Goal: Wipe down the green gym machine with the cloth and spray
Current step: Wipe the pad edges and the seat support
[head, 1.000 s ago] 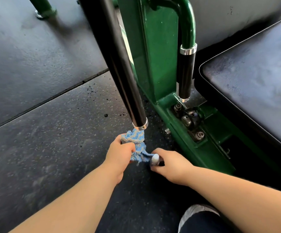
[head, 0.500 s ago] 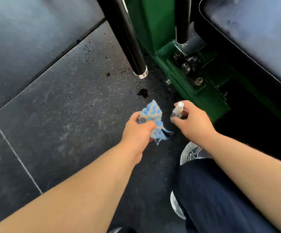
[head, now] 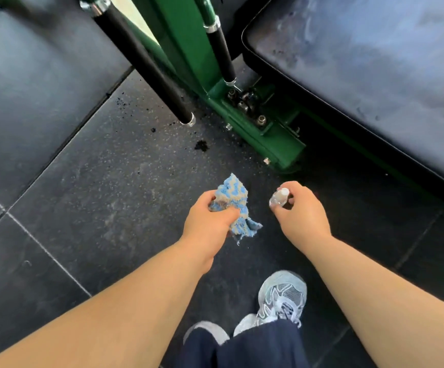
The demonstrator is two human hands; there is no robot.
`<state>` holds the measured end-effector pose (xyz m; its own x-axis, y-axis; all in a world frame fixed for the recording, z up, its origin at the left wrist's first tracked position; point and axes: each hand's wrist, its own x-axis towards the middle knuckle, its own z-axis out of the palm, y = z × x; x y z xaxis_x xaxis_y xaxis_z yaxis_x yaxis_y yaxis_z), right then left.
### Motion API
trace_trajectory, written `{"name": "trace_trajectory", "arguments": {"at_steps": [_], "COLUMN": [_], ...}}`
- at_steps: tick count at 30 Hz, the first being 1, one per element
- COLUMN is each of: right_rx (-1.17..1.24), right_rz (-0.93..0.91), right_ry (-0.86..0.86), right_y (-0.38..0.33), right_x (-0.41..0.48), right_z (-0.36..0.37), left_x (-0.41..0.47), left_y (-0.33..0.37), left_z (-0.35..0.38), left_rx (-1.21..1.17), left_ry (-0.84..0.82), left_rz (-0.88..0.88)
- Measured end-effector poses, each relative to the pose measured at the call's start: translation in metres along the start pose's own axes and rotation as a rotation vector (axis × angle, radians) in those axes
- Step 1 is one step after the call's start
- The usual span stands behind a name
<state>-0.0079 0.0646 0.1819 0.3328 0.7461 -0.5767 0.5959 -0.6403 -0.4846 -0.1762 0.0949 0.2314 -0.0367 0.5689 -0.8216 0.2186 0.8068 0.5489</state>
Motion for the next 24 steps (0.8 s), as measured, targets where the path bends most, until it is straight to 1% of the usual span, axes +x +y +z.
{"name": "trace_trajectory", "arguments": {"at_steps": [3,7,12,15,18,19,21,24], "right_rx": [0.086,0.237,0.453,0.606,0.711,0.732,0.723,0.707], "right_rz": [0.052,-0.037,-0.082,-0.062,-0.019,-0.034,-0.04,-0.107], "right_ry": [-0.027,0.0,0.004,0.064,0.106,0.117,0.124,0.127], "right_y": [0.009,-0.005,-0.038,-0.047,-0.045,-0.047,-0.041,-0.033], "right_x": [-0.006,-0.006,0.032,0.055,0.074,0.087,0.094,0.115], "right_z": [-0.01,-0.034,-0.052,-0.039,-0.007,0.007,0.018,0.039], "left_x": [0.003,0.01,0.052,0.091,0.124,0.141,0.151,0.178], "left_y": [-0.001,0.006,0.032,0.048,0.05,0.05,0.044,0.03], "left_z": [0.013,0.029,0.043,0.042,0.036,0.033,0.034,0.035], "left_rx": [0.033,0.153,0.221,0.288,0.361,0.388,0.499,0.532], "left_ry": [-0.005,0.01,0.033,0.01,-0.01,-0.022,-0.057,-0.053], "left_rz": [0.012,0.054,0.156,0.264,0.38,0.434,0.477,0.531]}}
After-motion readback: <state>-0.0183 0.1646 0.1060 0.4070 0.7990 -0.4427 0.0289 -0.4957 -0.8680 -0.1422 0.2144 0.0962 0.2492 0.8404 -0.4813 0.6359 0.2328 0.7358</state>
